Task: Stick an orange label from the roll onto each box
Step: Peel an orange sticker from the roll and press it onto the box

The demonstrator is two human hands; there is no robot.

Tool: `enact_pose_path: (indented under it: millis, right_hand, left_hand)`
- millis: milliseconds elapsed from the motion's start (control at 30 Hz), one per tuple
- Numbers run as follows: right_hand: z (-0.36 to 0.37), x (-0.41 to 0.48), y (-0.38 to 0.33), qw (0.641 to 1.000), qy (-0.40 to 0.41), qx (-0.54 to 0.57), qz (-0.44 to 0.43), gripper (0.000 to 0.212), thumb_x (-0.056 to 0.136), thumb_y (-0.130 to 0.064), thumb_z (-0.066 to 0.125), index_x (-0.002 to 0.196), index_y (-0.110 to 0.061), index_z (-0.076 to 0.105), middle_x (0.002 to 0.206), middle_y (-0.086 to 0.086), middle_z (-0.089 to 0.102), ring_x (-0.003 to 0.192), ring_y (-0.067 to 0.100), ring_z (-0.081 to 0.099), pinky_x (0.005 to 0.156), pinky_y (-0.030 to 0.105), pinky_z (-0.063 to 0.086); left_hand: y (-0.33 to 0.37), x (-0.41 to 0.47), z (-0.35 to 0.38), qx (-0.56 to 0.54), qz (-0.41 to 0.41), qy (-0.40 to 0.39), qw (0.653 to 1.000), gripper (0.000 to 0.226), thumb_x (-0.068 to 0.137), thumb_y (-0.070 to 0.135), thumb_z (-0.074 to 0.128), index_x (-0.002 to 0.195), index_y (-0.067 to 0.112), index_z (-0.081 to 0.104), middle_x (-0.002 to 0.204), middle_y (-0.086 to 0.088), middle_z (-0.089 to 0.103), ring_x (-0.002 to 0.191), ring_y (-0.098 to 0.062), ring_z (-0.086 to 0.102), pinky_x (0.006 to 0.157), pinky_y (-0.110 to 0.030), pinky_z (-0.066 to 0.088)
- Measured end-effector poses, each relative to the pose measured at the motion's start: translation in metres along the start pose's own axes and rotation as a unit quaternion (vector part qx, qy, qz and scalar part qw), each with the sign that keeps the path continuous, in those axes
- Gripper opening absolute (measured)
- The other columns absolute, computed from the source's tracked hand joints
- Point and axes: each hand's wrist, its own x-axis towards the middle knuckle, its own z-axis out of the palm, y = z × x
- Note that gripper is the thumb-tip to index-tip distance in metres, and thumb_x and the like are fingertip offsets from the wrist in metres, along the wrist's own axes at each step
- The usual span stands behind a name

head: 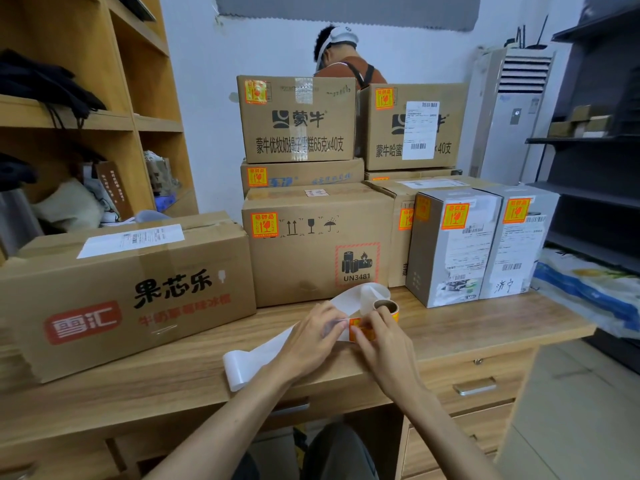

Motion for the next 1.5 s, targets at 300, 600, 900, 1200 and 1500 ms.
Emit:
enact_pose_path:
  millis: [300, 600, 900, 1200, 1500]
  right_hand:
    - [0.007, -0.001, 0.002, 0.994, -0.012, 0.096, 0.047, 0.013, 0.093, -0.030, 0.066, 0.093, -0.020, 0.058, 0.092, -0.009, 0.050, 0.078, 0.006, 0.049, 0.064, 0.015, 0.039]
    - [0.009, -0.002, 0.004, 0.993, -0.007, 0.114, 0.025, 0.009, 0.093, -0.027, 0.065, 0.090, -0.020, 0.060, 0.094, -0.011, 0.053, 0.075, 0.005, 0.051, 0.063, 0.022, 0.044]
    - [0.007, -0.002, 0.001, 0.991, 0.001, 0.128, 0.024, 0.008, 0.093, -0.025, 0.065, 0.088, -0.022, 0.059, 0.090, -0.013, 0.053, 0.075, 0.007, 0.055, 0.062, 0.024, 0.047]
    - [0.004, -0.003, 0.000, 0.982, 0.028, 0.171, 0.081, 0.017, 0.086, -0.011, 0.071, 0.079, -0.022, 0.060, 0.071, -0.012, 0.056, 0.067, 0.005, 0.053, 0.060, 0.011, 0.037]
    - [-0.018, -0.004, 0.014, 0.951, 0.004, 0.252, 0.182, 0.014, 0.082, -0.019, 0.070, 0.072, -0.026, 0.064, 0.064, -0.002, 0.068, 0.057, 0.019, 0.060, 0.058, 0.039, 0.051]
  left_hand:
    - [0.001, -0.001, 0.000, -0.009, 0.019, -0.007, 1.000, 0.022, 0.105, 0.029, 0.047, 0.104, 0.022, 0.068, 0.102, 0.013, 0.059, 0.103, -0.008, 0.054, 0.087, -0.030, 0.047]
    - [0.000, -0.001, 0.000, 0.006, 0.030, -0.005, 1.000, 0.020, 0.104, 0.028, 0.048, 0.103, 0.023, 0.067, 0.101, 0.013, 0.060, 0.101, -0.008, 0.054, 0.085, -0.030, 0.047]
    - [0.003, -0.002, 0.000, 0.012, 0.026, 0.001, 1.000, 0.021, 0.104, 0.030, 0.049, 0.104, 0.021, 0.068, 0.101, 0.012, 0.059, 0.101, -0.007, 0.054, 0.084, -0.027, 0.047]
    - [0.003, -0.002, -0.001, 0.027, -0.005, 0.020, 0.999, 0.022, 0.104, 0.032, 0.050, 0.104, 0.021, 0.069, 0.102, 0.013, 0.057, 0.098, -0.004, 0.055, 0.080, -0.031, 0.049]
    - [0.002, -0.001, -0.001, 0.036, -0.032, 0.036, 0.998, 0.018, 0.102, 0.029, 0.052, 0.102, 0.022, 0.068, 0.101, 0.014, 0.058, 0.097, -0.004, 0.054, 0.082, -0.033, 0.048]
